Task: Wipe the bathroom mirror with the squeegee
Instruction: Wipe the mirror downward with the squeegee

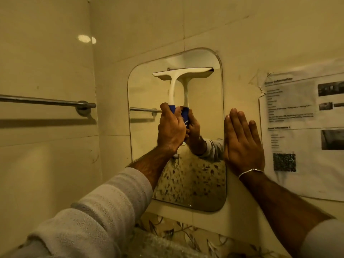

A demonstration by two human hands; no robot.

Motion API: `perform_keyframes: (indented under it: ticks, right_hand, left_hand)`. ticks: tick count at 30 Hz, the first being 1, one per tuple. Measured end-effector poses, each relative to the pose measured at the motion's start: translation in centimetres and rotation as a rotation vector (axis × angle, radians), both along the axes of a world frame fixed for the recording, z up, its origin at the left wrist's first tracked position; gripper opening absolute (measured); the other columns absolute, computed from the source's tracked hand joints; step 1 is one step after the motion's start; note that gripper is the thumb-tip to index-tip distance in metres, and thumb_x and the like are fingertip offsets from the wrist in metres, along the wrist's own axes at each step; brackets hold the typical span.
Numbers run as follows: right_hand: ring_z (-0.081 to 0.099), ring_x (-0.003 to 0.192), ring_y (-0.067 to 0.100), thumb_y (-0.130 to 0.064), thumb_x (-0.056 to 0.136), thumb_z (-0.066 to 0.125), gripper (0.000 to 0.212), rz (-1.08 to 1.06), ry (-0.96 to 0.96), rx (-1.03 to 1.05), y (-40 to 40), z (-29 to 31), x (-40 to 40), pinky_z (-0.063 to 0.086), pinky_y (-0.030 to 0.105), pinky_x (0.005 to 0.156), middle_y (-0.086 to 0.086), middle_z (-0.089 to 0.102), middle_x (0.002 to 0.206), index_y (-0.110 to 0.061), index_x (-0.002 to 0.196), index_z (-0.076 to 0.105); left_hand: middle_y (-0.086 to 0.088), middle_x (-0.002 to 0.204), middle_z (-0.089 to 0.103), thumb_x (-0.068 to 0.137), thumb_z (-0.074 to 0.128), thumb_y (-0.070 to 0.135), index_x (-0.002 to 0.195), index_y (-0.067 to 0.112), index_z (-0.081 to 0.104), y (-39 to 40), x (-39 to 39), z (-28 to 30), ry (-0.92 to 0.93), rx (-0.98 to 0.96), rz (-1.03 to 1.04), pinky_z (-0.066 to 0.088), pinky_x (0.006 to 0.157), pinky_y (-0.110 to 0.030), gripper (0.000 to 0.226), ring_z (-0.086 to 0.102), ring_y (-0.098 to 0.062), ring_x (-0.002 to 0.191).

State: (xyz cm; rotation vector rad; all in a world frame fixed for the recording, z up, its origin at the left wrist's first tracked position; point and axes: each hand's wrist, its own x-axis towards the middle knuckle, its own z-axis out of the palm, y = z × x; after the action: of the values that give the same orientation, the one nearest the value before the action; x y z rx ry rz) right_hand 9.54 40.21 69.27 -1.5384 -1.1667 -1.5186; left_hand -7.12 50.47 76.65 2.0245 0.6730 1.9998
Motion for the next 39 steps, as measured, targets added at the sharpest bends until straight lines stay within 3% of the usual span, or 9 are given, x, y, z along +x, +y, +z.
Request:
perform_keyframes:
  ticks: [3, 6, 9, 16, 22, 28, 31, 35, 39]
  right_hand:
    - [0.012, 0.154, 0.03, -0.019, 0.094, 0.036, 0.065, -0.012, 0.001, -0.025, 0.0, -0.1, 0.1, 0.007, 0.046, 0.125, 0.016, 0.016, 0.166, -0.002, 0.156, 0.025]
    - [0.01, 0.154, 0.029, -0.013, 0.094, 0.042, 0.067, -0.013, 0.005, -0.026, 0.0, -0.2, 0.2, 0.003, 0.044, 0.125, 0.015, 0.014, 0.166, -0.004, 0.158, 0.021]
    - [0.009, 0.154, 0.029, -0.01, 0.096, 0.044, 0.068, -0.016, 0.017, -0.033, 0.0, -0.3, 0.1, 0.003, 0.045, 0.125, 0.015, 0.012, 0.167, -0.005, 0.158, 0.019]
    - [0.008, 0.155, 0.031, -0.007, 0.094, 0.04, 0.07, -0.023, 0.024, -0.053, -0.1, -0.2, 0.1, 0.005, 0.048, 0.125, 0.016, 0.011, 0.167, -0.006, 0.159, 0.015]
    - [0.014, 0.153, 0.033, -0.006, 0.095, 0.036, 0.066, -0.038, 0.01, -0.028, 0.0, -0.2, -0.1, 0.007, 0.048, 0.125, 0.018, 0.016, 0.165, -0.005, 0.159, 0.019]
    - [0.015, 0.153, 0.032, -0.009, 0.098, 0.031, 0.062, -0.073, 0.017, -0.028, 0.0, -0.1, -0.2, 0.005, 0.046, 0.124, 0.016, 0.017, 0.165, -0.007, 0.159, 0.018]
    - [0.014, 0.154, 0.032, -0.01, 0.098, 0.032, 0.063, -0.075, 0.022, -0.031, 0.0, -0.1, -0.2, 0.004, 0.044, 0.124, 0.015, 0.016, 0.166, -0.009, 0.159, 0.017]
    - [0.016, 0.153, 0.032, -0.01, 0.098, 0.033, 0.063, -0.058, 0.024, -0.027, -0.1, 0.1, -0.3, 0.005, 0.045, 0.124, 0.016, 0.018, 0.165, -0.008, 0.159, 0.019]
    - [0.016, 0.153, 0.033, -0.008, 0.096, 0.035, 0.065, -0.039, 0.016, -0.039, -0.3, 0.1, -0.3, 0.007, 0.047, 0.124, 0.017, 0.018, 0.165, -0.006, 0.159, 0.02]
  left_hand:
    - [-0.008, 0.094, 0.063, 0.1, 0.037, 0.041, 0.121, 0.016, 0.03, -0.2, -0.5, -3.2, 0.035, -0.047, 0.005, 0.056, 0.052, -0.025, 0.034, 0.065, -0.014, 0.069]
    - [-0.006, 0.088, 0.059, 0.101, 0.039, 0.037, 0.119, 0.013, 0.03, -0.9, -1.3, -6.9, 0.072, -0.058, 0.021, 0.044, 0.043, -0.012, 0.031, 0.059, -0.008, 0.06]
    - [0.001, 0.081, 0.053, 0.101, 0.04, 0.032, 0.117, 0.011, 0.031, -1.7, -2.2, -10.8, 0.109, -0.078, 0.031, 0.039, 0.04, -0.009, 0.028, 0.053, -0.005, 0.056]
    - [-0.01, 0.076, 0.055, 0.1, 0.038, 0.035, 0.118, 0.014, 0.03, -3.2, -3.9, -21.0, 0.214, -0.168, 0.037, 0.043, 0.042, -0.03, 0.029, 0.053, -0.019, 0.054]
    - [-0.005, 0.074, 0.051, 0.099, 0.037, 0.037, 0.113, 0.012, 0.034, -5.6, -5.8, -27.6, 0.337, -0.32, 0.075, 0.034, 0.044, -0.023, 0.028, 0.046, -0.014, 0.052]
    - [-0.003, 0.079, 0.053, 0.097, 0.034, 0.043, 0.117, 0.016, 0.036, -8.0, -7.9, -31.1, 0.435, -0.393, 0.098, 0.052, 0.053, -0.035, 0.034, 0.056, -0.018, 0.063]
    - [-0.003, 0.082, 0.054, 0.098, 0.036, 0.041, 0.119, 0.016, 0.036, -8.7, -8.1, -31.6, 0.455, -0.426, 0.1, 0.052, 0.053, -0.031, 0.033, 0.056, -0.016, 0.064]
    - [-0.001, 0.08, 0.054, 0.099, 0.037, 0.04, 0.12, 0.014, 0.037, -9.4, -8.4, -32.3, 0.508, -0.462, 0.12, 0.039, 0.048, -0.018, 0.033, 0.052, -0.009, 0.059]
    - [-0.001, 0.076, 0.055, 0.095, 0.033, 0.048, 0.118, 0.015, 0.039, -10.1, -8.9, -33.1, 0.489, -0.486, 0.1, 0.046, 0.047, -0.023, 0.041, 0.054, -0.013, 0.058]
